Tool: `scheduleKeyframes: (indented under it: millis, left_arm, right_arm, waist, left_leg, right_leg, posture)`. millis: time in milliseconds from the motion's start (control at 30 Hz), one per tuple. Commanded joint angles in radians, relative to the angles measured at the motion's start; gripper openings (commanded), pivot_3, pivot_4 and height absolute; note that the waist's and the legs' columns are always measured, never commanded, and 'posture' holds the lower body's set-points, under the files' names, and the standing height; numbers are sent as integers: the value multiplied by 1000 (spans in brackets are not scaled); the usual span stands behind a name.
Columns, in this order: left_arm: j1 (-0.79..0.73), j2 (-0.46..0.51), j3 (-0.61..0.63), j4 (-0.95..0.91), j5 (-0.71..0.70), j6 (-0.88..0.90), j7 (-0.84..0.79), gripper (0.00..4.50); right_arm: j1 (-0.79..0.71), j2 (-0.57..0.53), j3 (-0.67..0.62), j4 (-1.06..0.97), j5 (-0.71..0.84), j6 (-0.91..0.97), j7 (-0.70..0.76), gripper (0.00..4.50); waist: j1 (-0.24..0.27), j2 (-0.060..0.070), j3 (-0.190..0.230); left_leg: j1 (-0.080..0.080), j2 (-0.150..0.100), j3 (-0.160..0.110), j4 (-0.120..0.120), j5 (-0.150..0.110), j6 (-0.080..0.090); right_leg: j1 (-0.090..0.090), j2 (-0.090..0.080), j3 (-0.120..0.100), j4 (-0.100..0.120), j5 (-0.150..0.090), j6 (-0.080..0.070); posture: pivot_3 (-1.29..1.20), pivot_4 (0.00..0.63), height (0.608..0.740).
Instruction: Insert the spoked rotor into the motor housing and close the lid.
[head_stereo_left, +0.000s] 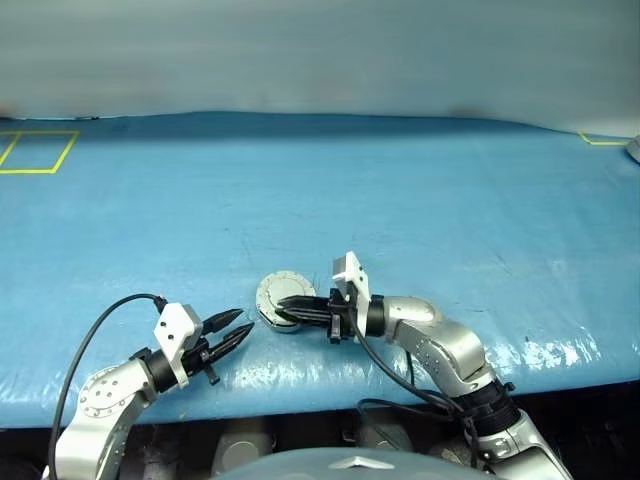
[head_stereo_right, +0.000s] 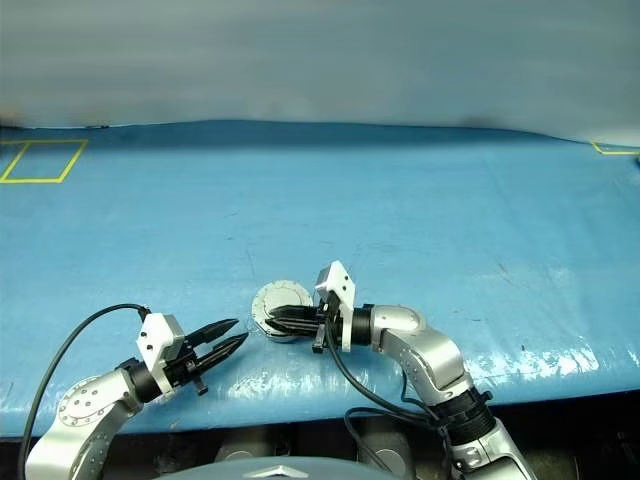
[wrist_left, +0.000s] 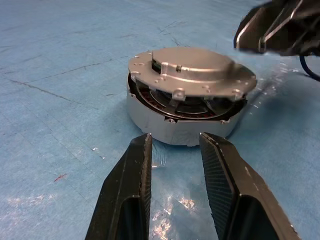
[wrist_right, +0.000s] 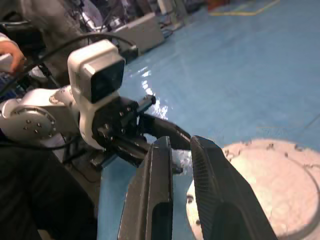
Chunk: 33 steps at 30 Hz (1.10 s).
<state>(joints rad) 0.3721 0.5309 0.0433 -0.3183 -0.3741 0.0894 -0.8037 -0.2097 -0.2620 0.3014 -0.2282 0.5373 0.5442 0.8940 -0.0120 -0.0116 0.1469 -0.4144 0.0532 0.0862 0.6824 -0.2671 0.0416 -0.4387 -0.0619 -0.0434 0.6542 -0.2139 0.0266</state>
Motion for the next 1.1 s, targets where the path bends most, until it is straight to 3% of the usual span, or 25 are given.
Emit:
scheduleKeyframes:
  millis: [33,400,967,1100]
  left_arm:
    - [2,-6,-11,-51,-5,4,5,1521]
    - [8,-8,-2,-77,-11,11,23,1521]
    - [16,-6,7,-100,-12,28,44,1521]
    - [16,-8,4,-105,-11,31,48,1521]
  right_arm:
    - [-25,14,-20,-27,-30,-37,-50,1061]
    - [-39,15,36,98,-204,-161,-94,4493]
    - [-28,-13,138,211,-396,-322,-82,4493]
    - [-25,3,128,210,-381,-322,-77,3611]
  waist:
    - [1,0,0]
    - [1,0,0]
    - [0,0,0]
    - [0,0,0]
  left_leg:
    - [0,0,0,0,0,0]
    - [-1,0,1,0,0,0]
    - [3,0,0,0,0,0]
    - [3,0,0,0,0,0]
  right_leg:
    - [0,0,0,0,0,0]
    - [0,0,1,0,0,0]
    - [6,1,0,0,-3,4]
    - [7,0,0,0,-3,4]
  posture:
    - [0,150,740]
    - [0,150,740]
    - [0,150,740]
    - [0,150,740]
